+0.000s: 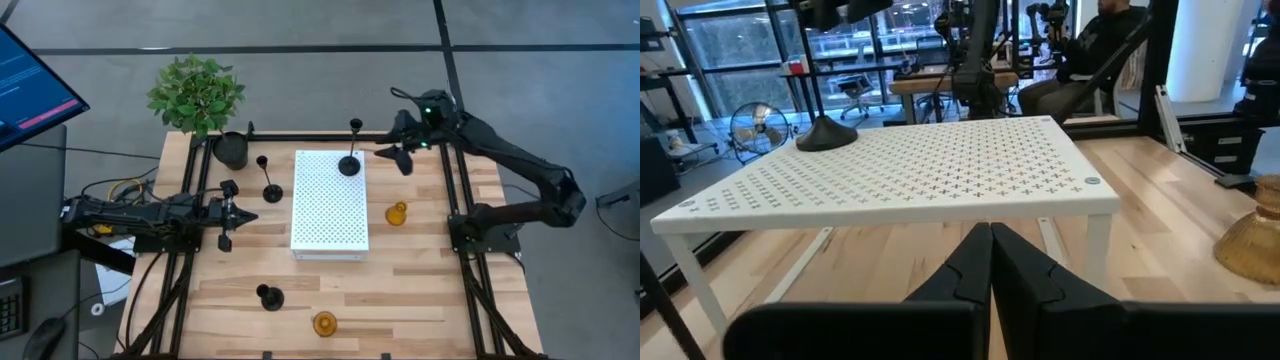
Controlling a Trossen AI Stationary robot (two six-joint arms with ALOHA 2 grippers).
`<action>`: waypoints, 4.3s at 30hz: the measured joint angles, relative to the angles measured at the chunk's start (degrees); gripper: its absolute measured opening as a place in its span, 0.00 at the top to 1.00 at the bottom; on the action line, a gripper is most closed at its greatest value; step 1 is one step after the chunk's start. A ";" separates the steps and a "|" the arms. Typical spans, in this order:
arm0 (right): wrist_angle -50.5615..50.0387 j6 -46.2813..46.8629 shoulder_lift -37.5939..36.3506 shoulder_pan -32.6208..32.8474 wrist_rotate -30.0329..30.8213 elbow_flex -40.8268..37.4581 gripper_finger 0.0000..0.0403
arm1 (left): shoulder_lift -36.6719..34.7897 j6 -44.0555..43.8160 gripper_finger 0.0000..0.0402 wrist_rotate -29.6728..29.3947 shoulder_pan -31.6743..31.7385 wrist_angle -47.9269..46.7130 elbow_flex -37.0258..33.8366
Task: Pick & Place candle stick holders
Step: Put the top black candle holder on the shelf
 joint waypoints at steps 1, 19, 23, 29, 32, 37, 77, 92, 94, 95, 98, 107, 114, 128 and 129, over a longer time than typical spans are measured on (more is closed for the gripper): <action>-2.13 -0.77 -0.99 -0.08 0.06 0.00 0.57 | 0.00 0.00 0.98 -0.88 0.00 -0.01 0.00; 15.49 1.91 -22.45 5.22 -0.23 -27.26 0.83 | 0.02 0.04 0.98 -8.78 0.02 0.01 0.00; 23.55 5.32 -26.77 7.43 -0.26 -32.49 0.86 | 0.02 0.05 0.98 -8.78 0.02 0.01 0.00; 30.30 6.39 -29.05 11.56 -0.26 -36.00 0.87 | 0.02 0.04 0.98 -8.78 0.02 0.01 0.00; 31.15 6.41 -29.05 13.67 -0.24 -36.80 0.87 | 0.02 0.04 0.98 -8.77 0.00 0.01 0.00; 32.57 6.40 -29.05 16.19 -0.21 -38.21 0.87 | 0.02 -0.11 0.98 -8.78 0.02 0.01 0.00; 34.68 5.77 -29.03 16.35 -0.02 -38.23 0.87 | 34.18 -0.14 0.44 -28.01 9.03 34.23 0.02; 34.68 4.69 -29.03 16.35 0.22 -38.23 0.87 | 44.69 -3.47 0.45 -24.58 13.11 44.25 0.02; 34.68 4.43 -29.03 16.35 0.22 -38.23 0.87 | 46.00 -3.61 0.46 -24.58 13.43 45.85 0.02; 34.68 4.41 -29.03 16.35 0.22 -38.23 0.87 | 46.60 -3.63 0.46 -24.56 13.57 46.72 0.02; 34.68 4.30 -29.03 16.35 0.22 -38.23 0.87 | 48.03 -3.63 0.46 -24.56 13.70 48.66 0.02; 34.70 4.30 -29.03 16.35 0.22 -38.23 0.87 | 52.81 -3.63 0.46 -24.54 13.70 49.54 3.53; 34.68 4.32 -29.03 16.35 0.22 -38.23 0.87 | 54.82 -3.23 0.46 -24.80 13.68 49.74 4.70; 34.68 4.35 -29.03 16.35 0.22 -38.23 0.87 | 54.77 -3.39 0.57 -25.06 13.66 49.76 4.70; 34.68 4.36 -29.03 16.35 0.22 -38.23 0.87 | 54.77 -3.39 0.60 -25.06 13.66 49.76 4.70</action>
